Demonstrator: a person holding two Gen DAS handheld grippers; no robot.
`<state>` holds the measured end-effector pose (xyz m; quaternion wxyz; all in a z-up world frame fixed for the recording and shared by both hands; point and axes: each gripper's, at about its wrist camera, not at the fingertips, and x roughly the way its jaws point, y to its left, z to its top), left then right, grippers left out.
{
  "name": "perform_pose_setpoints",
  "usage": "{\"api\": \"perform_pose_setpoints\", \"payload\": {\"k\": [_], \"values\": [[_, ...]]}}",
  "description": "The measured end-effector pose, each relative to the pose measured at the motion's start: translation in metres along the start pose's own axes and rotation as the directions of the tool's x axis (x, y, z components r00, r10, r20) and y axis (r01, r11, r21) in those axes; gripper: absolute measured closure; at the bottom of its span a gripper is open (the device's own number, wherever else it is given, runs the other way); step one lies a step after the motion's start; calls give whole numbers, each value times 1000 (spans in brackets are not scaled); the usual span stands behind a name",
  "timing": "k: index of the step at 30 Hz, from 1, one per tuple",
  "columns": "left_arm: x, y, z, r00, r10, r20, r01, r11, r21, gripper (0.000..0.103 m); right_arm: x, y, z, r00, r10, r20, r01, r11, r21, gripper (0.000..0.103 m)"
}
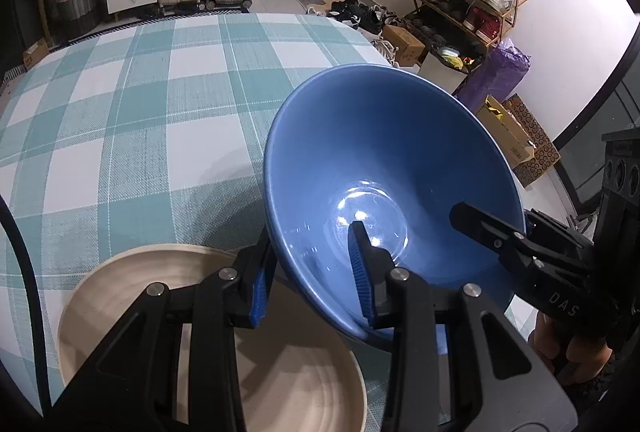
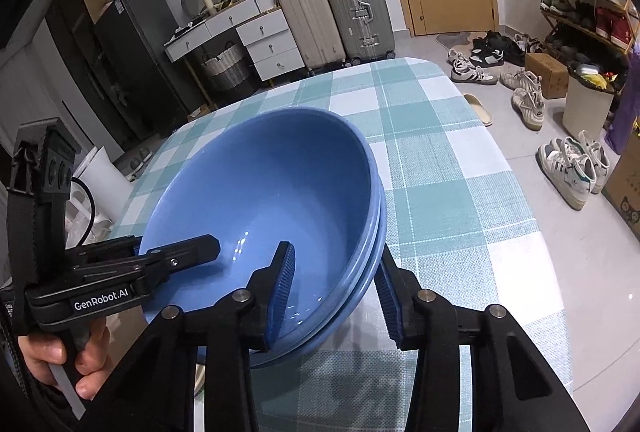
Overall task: Organize plates and bowls
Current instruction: 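Lift the nested blue bowls with both tools and carry them over the cream plates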
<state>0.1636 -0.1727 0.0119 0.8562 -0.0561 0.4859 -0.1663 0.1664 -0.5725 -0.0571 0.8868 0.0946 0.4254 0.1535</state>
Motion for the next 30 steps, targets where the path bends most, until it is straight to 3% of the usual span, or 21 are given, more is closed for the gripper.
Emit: {"api": "perform_pose_setpoints", "payload": {"k": [30], "values": [[-89,-34,-13,990,32,139,-39,998,50,71,-58,22,8,994,-7,106,13,998,-57,61]]}}
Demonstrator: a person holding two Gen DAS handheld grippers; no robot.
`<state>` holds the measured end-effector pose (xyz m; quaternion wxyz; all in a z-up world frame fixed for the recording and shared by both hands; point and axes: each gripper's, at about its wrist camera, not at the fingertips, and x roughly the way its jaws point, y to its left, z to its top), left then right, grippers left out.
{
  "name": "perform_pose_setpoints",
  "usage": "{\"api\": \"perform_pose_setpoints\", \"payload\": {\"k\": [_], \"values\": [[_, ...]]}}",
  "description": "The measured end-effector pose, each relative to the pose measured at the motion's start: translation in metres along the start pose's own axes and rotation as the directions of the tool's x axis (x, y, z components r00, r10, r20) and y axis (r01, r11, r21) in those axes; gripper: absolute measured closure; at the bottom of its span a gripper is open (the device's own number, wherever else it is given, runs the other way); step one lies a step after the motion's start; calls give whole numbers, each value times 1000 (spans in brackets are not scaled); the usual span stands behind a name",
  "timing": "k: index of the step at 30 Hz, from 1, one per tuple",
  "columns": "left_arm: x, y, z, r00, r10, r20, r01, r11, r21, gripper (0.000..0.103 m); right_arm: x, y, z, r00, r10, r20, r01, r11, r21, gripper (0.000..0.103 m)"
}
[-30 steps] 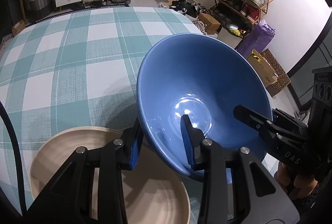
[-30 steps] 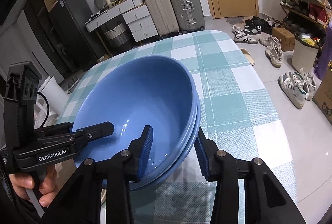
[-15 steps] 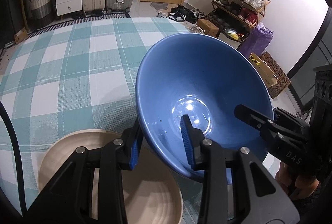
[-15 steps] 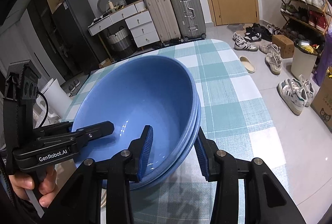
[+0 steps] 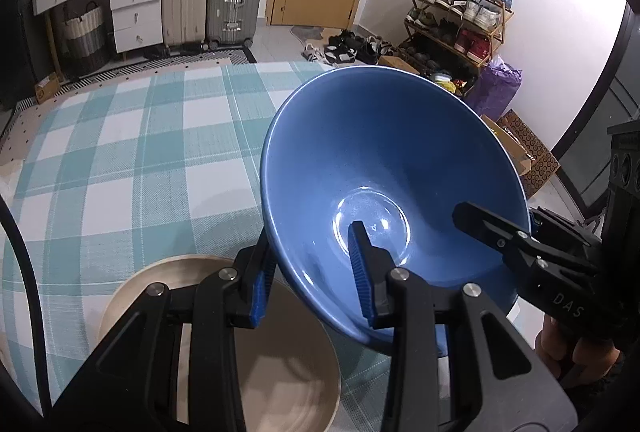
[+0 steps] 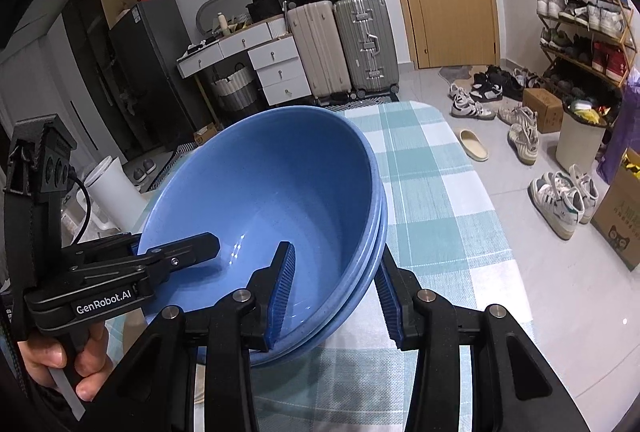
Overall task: Organize plates and bowls
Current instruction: 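Lift the nested blue bowls with both tools and carry them over the cream plates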
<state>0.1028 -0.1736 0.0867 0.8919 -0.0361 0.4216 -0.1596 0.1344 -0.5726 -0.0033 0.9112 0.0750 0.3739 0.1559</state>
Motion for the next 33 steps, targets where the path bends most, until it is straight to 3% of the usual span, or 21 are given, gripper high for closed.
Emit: {"api": "perform_pose_setpoints", "payload": {"k": [19,33], "values": [[-85,2,-12,994,42,105,-40,999,-19,71,-34,44,7,999,20,47,-18,999,-51,61],[-147,37,-37,980,119,161,-108,991,-76,71,-32,97,5,996,79,35,-74,990,-121,61]]}}
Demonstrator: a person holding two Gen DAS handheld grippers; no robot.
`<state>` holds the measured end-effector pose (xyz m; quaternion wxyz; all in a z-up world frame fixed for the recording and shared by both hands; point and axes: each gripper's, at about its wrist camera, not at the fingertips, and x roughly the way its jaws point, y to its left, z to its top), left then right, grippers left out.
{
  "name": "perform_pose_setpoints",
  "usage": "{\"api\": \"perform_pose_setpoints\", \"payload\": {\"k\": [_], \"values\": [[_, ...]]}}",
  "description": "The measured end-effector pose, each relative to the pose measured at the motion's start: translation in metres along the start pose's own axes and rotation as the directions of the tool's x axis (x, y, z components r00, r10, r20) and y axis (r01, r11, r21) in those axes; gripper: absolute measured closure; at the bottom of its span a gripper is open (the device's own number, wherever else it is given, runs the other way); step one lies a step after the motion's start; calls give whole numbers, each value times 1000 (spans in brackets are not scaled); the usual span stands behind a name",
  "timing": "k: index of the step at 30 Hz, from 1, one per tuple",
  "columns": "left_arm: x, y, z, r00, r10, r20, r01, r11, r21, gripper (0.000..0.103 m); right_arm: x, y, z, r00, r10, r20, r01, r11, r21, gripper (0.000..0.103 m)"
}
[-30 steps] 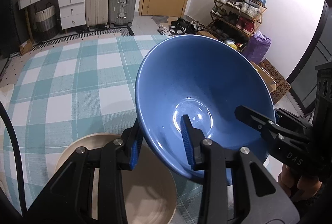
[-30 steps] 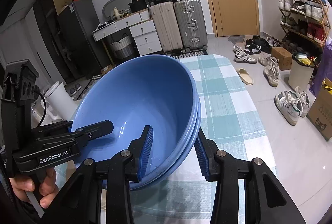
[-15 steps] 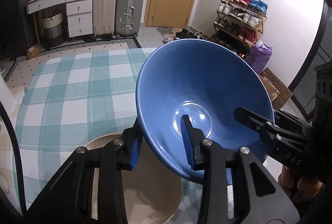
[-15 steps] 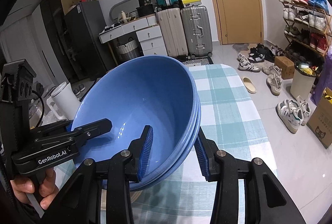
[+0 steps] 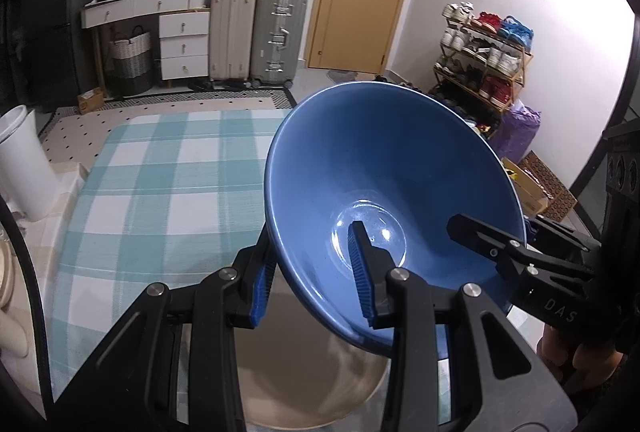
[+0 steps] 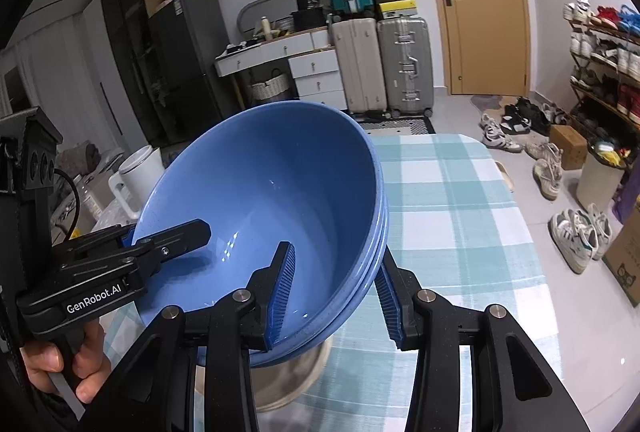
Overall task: Organize plates and bowls
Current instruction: 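Lift the nested blue bowls with both tools and carry them over the cream plates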
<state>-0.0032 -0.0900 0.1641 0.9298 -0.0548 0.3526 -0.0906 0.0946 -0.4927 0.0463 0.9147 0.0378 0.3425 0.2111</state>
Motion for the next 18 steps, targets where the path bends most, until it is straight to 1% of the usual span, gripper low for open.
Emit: {"api": "perform_pose_setpoints", "payload": {"k": [5,12,18], "values": [[-10,20,-10,999,42,5,-42,999,-14,71,12,19,0,999,31,-18,-32,999,-23,61],[-20,45,-30,996,93,-5,-93,995,-28,71,30,38,-11,996,67,-52,-69,996,-53,61],[-8,60,-45,994,109,-31,-110,993,-31,71,45,47,-20,994,78,-73,-82,995,-55,61]]}}
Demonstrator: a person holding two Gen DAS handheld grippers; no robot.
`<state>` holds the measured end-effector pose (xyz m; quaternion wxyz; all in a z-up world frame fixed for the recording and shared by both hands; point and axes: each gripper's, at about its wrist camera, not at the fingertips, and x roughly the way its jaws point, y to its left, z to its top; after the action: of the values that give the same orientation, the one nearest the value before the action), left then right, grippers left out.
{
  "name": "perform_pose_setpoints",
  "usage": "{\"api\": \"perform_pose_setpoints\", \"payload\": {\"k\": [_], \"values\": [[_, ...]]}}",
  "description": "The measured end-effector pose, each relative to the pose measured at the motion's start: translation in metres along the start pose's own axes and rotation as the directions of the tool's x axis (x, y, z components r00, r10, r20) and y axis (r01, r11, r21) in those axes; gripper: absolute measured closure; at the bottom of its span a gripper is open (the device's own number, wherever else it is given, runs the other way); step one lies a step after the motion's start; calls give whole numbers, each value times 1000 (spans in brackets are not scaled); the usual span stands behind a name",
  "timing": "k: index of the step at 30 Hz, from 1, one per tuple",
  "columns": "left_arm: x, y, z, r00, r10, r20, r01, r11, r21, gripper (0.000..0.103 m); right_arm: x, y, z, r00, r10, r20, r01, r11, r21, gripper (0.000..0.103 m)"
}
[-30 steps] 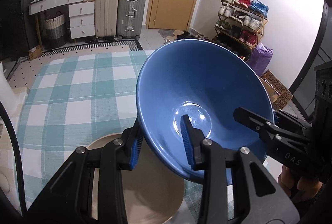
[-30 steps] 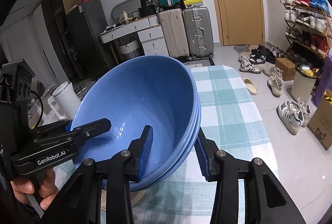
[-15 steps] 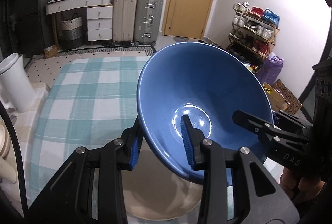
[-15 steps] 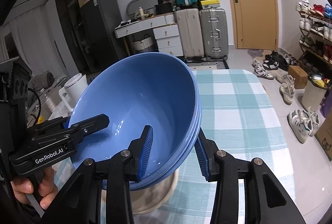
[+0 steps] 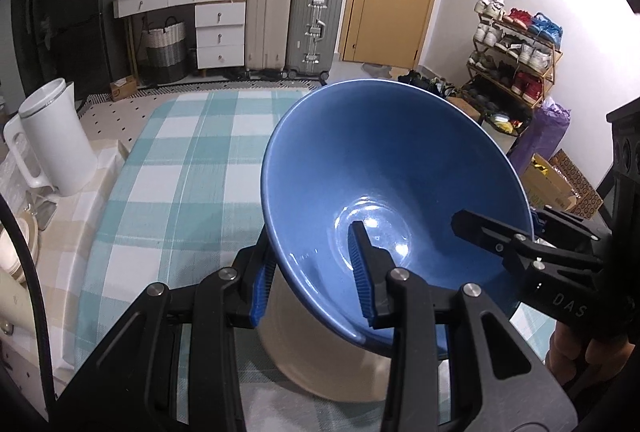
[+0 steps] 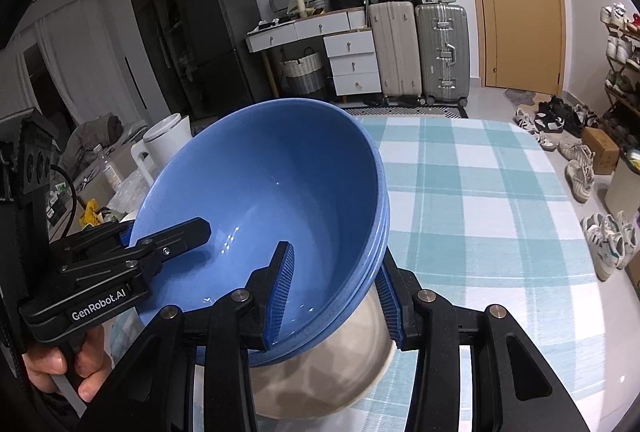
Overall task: Organize plates and bowls
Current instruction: 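Lift the nested blue bowls with both tools and carry them over the cream plates, then lower the nested bowls onto the cream plate stack with both tools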
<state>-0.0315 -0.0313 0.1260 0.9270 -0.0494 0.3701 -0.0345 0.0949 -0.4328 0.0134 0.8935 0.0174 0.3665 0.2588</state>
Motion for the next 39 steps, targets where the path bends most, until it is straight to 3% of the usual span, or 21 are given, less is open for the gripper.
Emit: {"api": "perform_pose_setpoints", "payload": {"k": [21,31,39], "values": [[74,26,-23,993,-16,-115,12,999,-30,71,43,-9,-20,992,-12,-124,16,999,32,60],[90,36,-20,993,-43,-109,39,998,-46,69,49,-10,-21,992,-7,-128,10,1000,22,55],[97,40,-15,995,-45,-93,43,999,-27,60,49,-12,-17,994,-13,-112,14,1000,10,49]]}}
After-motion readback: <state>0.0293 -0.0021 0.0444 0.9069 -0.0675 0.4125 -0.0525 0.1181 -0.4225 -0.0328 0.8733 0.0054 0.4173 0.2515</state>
